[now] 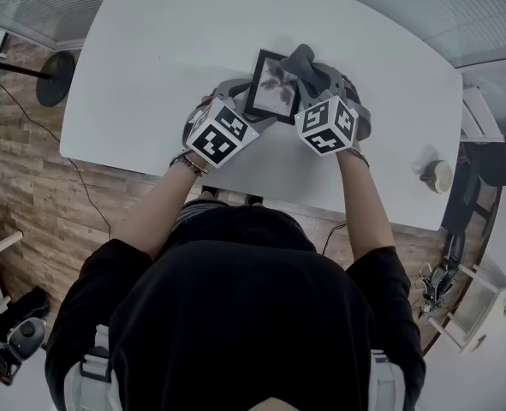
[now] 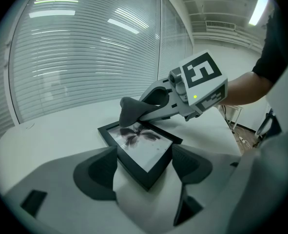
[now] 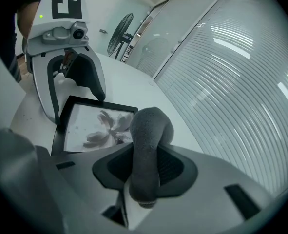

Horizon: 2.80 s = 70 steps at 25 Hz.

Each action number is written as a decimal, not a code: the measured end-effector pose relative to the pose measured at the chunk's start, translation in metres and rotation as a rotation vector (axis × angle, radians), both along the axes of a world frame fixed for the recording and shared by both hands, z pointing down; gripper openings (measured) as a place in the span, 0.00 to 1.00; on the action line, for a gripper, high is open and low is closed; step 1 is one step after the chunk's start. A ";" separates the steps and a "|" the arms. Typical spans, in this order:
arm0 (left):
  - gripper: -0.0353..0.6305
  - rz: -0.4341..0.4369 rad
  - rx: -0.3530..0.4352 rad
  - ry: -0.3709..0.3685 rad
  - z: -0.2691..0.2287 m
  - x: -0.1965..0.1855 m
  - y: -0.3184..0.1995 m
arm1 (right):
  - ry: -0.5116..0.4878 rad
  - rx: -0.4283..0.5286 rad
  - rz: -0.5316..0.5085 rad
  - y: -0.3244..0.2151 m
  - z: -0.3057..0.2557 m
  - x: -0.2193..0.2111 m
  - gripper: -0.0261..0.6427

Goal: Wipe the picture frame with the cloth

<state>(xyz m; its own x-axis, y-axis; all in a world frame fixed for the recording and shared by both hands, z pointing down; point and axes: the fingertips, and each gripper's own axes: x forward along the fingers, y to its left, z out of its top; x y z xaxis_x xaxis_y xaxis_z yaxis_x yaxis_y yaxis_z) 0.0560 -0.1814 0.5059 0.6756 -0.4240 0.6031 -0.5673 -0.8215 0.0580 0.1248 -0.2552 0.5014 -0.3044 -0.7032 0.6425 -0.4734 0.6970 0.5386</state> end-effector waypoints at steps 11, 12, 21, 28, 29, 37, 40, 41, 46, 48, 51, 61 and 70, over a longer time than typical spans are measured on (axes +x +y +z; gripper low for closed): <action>0.59 0.002 0.007 0.004 0.000 0.001 0.000 | -0.034 -0.004 -0.001 0.027 0.000 -0.003 0.22; 0.59 0.003 0.009 0.004 0.000 0.001 0.000 | -0.035 -0.005 -0.003 0.029 0.000 -0.003 0.22; 0.59 0.001 0.011 0.000 -0.003 0.002 0.001 | -0.077 -0.022 0.003 0.049 -0.003 -0.005 0.22; 0.59 -0.002 0.013 0.000 -0.001 0.001 -0.001 | -0.080 -0.035 -0.008 0.060 -0.001 -0.007 0.22; 0.59 0.000 0.011 -0.001 -0.001 0.001 -0.001 | -0.081 -0.036 -0.008 0.061 -0.001 -0.007 0.22; 0.59 -0.006 0.012 -0.004 0.000 -0.001 -0.002 | -0.065 -0.060 -0.036 0.074 0.001 -0.009 0.22; 0.59 -0.005 0.015 -0.004 0.000 -0.002 -0.001 | -0.069 -0.066 -0.033 0.076 0.000 -0.011 0.22; 0.59 -0.002 0.018 -0.001 -0.001 -0.002 -0.001 | -0.076 -0.072 -0.030 0.076 0.000 -0.011 0.22; 0.59 -0.008 0.005 0.010 -0.006 -0.002 -0.002 | -0.087 -0.094 -0.019 0.074 0.000 -0.012 0.22; 0.60 -0.017 -0.005 0.010 -0.006 -0.002 -0.002 | -0.090 -0.095 -0.013 0.074 0.000 -0.012 0.21; 0.62 0.001 -0.016 -0.024 0.001 -0.003 0.003 | -0.101 -0.102 -0.004 0.073 0.002 -0.010 0.21; 0.62 0.008 -0.034 -0.121 0.012 -0.007 0.005 | -0.097 -0.102 -0.013 0.074 0.001 -0.013 0.21; 0.62 0.007 -0.040 -0.125 0.014 -0.007 0.004 | -0.071 -0.116 -0.031 0.072 0.003 -0.014 0.21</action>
